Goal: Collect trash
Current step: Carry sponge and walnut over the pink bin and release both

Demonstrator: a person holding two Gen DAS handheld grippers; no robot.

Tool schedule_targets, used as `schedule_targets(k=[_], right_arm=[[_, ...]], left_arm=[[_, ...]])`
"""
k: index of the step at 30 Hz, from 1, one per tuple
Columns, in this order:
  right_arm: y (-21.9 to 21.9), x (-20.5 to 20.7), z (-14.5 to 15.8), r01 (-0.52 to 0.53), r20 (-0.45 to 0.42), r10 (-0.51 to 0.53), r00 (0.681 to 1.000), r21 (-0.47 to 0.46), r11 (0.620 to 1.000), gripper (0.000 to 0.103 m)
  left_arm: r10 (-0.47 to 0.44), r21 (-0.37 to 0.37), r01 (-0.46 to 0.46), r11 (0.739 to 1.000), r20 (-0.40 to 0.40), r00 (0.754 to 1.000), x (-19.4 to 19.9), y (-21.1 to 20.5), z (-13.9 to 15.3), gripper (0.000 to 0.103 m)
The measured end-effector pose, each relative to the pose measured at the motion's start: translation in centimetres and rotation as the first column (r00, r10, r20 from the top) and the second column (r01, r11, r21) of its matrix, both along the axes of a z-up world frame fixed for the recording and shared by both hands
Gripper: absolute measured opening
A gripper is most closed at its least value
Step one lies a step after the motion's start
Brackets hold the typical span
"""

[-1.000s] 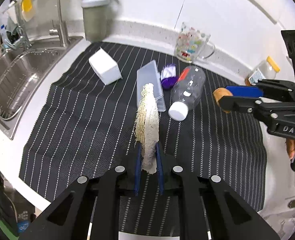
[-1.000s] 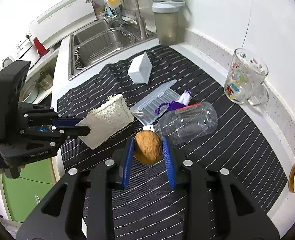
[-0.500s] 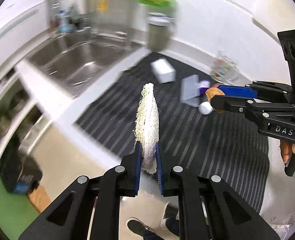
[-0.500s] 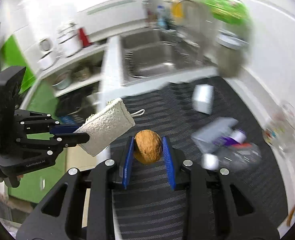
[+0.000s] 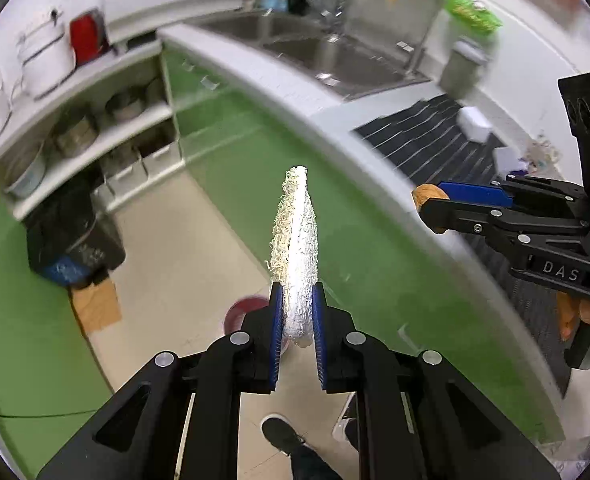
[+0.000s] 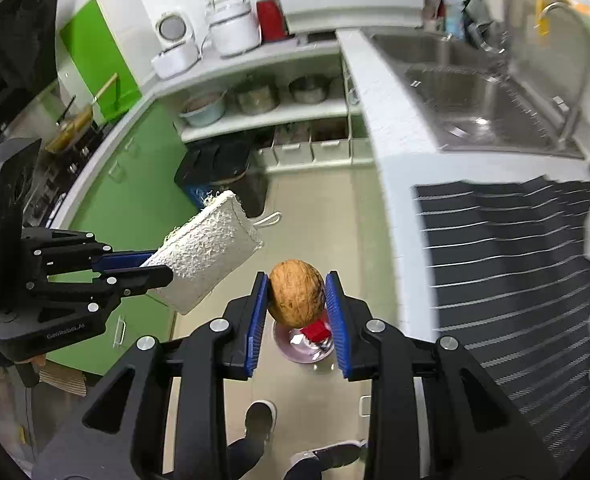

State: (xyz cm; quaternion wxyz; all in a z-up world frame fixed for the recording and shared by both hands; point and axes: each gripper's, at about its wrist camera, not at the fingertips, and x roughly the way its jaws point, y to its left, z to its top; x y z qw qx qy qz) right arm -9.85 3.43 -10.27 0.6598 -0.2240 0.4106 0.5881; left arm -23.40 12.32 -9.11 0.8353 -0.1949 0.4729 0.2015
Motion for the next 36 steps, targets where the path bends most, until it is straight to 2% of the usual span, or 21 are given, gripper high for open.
schedule_targets(k=[6,9,13,17,21,24,27,28,29,30,31,36], right_arm=[[3.9,-0.8,-9.5,-0.008,-0.015,0.007,1.000,-0.071,0.997,0.029],[5.5,-0.8,-16.2,-0.015,-0.005,0.014,1.000,-0.103,0.995,0.029],[6.6,-0.8,-22.9,-0.021,-0.001,0.021,1.000,-0.134,0.991,0.029],[7.1,-0.7,-27.3,-0.023,-0.008,0.022,1.000,-0.154,0.988,0.029],[7.2,-0.5,-29.4,-0.020,-0.018,0.017,1.000,-0.164,0.986,0.029],[7.3,-0.4,-29.8,-0.018,-0.019,0.016,1.000,-0.167,0.986,0.029],[7.5,-0.5,-30.1,-0.016,-0.018,0.013,1.000,-0.167,0.986,0.029],[7.5,-0.5,-30.1,-0.015,-0.017,0.012,1.000,-0.167,0.986,0.029],[7.5,-0.6,-30.2,-0.014,-0.017,0.012,1.000,-0.167,0.986,0.029],[7.5,-0.4,-30.4,-0.015,-0.017,0.012,1.000,-0.167,0.986,0.029],[7.4,-0.5,-30.4,-0.015,-0.015,0.013,1.000,-0.168,0.986,0.029],[7.4,-0.8,-30.8,-0.023,-0.022,0.020,1.000,-0.171,0.985,0.029]], left_arm=[[0.026,-0.058,-0.028,0.998,-0.033,0.999,-0.7,3.9,-10.1,0.014],[0.026,-0.073,-0.030,0.997,-0.058,0.998,-0.1,5.3,-17.0,0.014],[0.031,-0.100,-0.039,0.994,-0.077,0.997,0.0,6.5,-25.1,0.014],[0.025,-0.116,-0.035,0.993,-0.083,0.996,0.1,6.7,-29.9,0.015],[0.025,-0.123,-0.035,0.992,-0.084,0.996,0.3,6.8,-32.0,0.016],[0.026,-0.111,-0.035,0.993,-0.084,0.996,0.4,6.7,-32.3,0.017],[0.041,-0.095,-0.049,0.994,-0.082,0.996,0.4,6.3,-32.2,0.027],[0.048,-0.090,-0.055,0.994,-0.083,0.995,0.4,6.3,-32.2,0.046],[0.060,-0.084,-0.066,0.994,-0.077,0.995,0.2,6.4,-32.3,0.075],[0.066,-0.081,-0.071,0.994,-0.068,0.995,0.1,6.4,-32.3,0.086],[0.077,-0.068,-0.081,0.994,-0.061,0.995,-0.1,6.4,-32.2,0.093],[0.115,-0.044,-0.118,0.992,-0.070,0.991,-0.7,6.7,-32.3,0.096]])
